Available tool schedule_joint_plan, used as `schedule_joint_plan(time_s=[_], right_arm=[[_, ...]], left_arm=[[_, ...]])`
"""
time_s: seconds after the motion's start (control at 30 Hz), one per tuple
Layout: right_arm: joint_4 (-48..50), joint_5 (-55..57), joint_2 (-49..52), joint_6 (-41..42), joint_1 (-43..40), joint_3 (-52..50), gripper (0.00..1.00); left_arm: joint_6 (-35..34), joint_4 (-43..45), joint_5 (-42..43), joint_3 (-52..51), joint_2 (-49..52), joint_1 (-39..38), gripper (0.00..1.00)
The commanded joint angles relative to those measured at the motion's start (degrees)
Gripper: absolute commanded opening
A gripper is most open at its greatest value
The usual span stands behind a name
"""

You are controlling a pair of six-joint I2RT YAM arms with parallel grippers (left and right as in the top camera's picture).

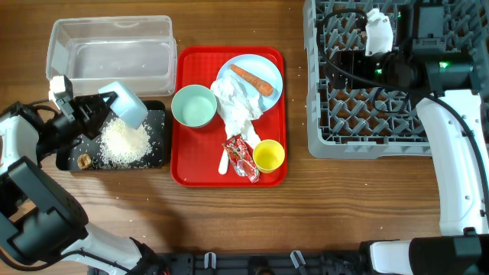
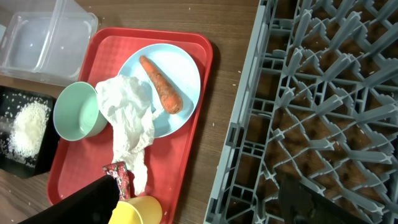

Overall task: Sort waste into correct bins and load items into the dishwasher rack
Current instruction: 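Tip the rice bowl over the black tray to pour out rice, then set the empty light-blue bowl back on the red tray, retract left arm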

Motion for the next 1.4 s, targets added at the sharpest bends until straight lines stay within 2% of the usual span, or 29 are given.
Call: schedule_joint_plan(time_s=[0.0,0.23,0.43,0.5,0.6,0.67,0.77,0.9,0.97,1.07,1.1,1.17,1.27,1.37], right_arm=[[-0.09,0.37,0.35,0.79,0.20,0.85,0.86],[0.76,0.37,0.35,0.63,0.20,0.85,0.86],[0.81,0.37,0.35,-0.87,0.20,0.85,0.86],[0.79,0.33,0.35,-0.63,0.20,0.85,0.86],[0.83,0.33,0.35,-0.20,0.20,0.85,0.85],[1.18,0.35,0.35,0.83,0.20,0.85,0.86],[1.49,0.17,0.35,2.29,0.55,0.85,0.85],[0.98,0.17,0.35,2.27,0.63,0.85,0.85],[1.01,0.17,0.35,2.25,0.63,0.85,0.85],[0.50,0.17,0.35,2.25,0.63,0.85,0.85],[0.37,0.17,0.35,2.12,0.63,0.85,0.85],[0.37,0.17,0.35,2.12,0.63,0.85,0.85],[0.07,0.15,0.35,2.12,0.63,0.85,0.85],[0.44,0.20,0.35,1.68,3.17,0.85,0.86]], left_arm=[[-3.21,-0.07,2.14,-0.28,0.26,0.52,0.04],[-7.52,-0.11,2.16,-0.26,0.26,0.50,0.04],[-5.53,0.63,1.75,-0.15,-0.37,0.39,0.04],[-2.60,0.59,0.00,0.70,-3.63,-1.92,0.04],[-3.19,0.63,-20.09,2.27,-11.19,-10.80,0.04],[-6.99,1.07,-39.80,2.27,-14.19,-21.88,0.04],[-13.79,4.20,-61.24,1.92,-12.92,-38.69,0.04],[-23.82,8.59,-75.28,1.92,-10.29,-49.18,0.04],[-28.72,9.44,-76.52,1.92,-8.39,-52.87,0.04],[-29.99,8.39,-76.52,1.92,-6.73,-59.43,0.05],[-29.97,8.37,-76.56,1.92,-6.69,-60.43,0.06],[-29.99,8.59,-78.93,1.92,-6.62,-63.12,0.23],[-29.99,8.11,-78.93,1.92,-6.64,-63.34,0.42],[-29.99,6.29,-78.88,2.80,-6.69,-62.25,0.72]])
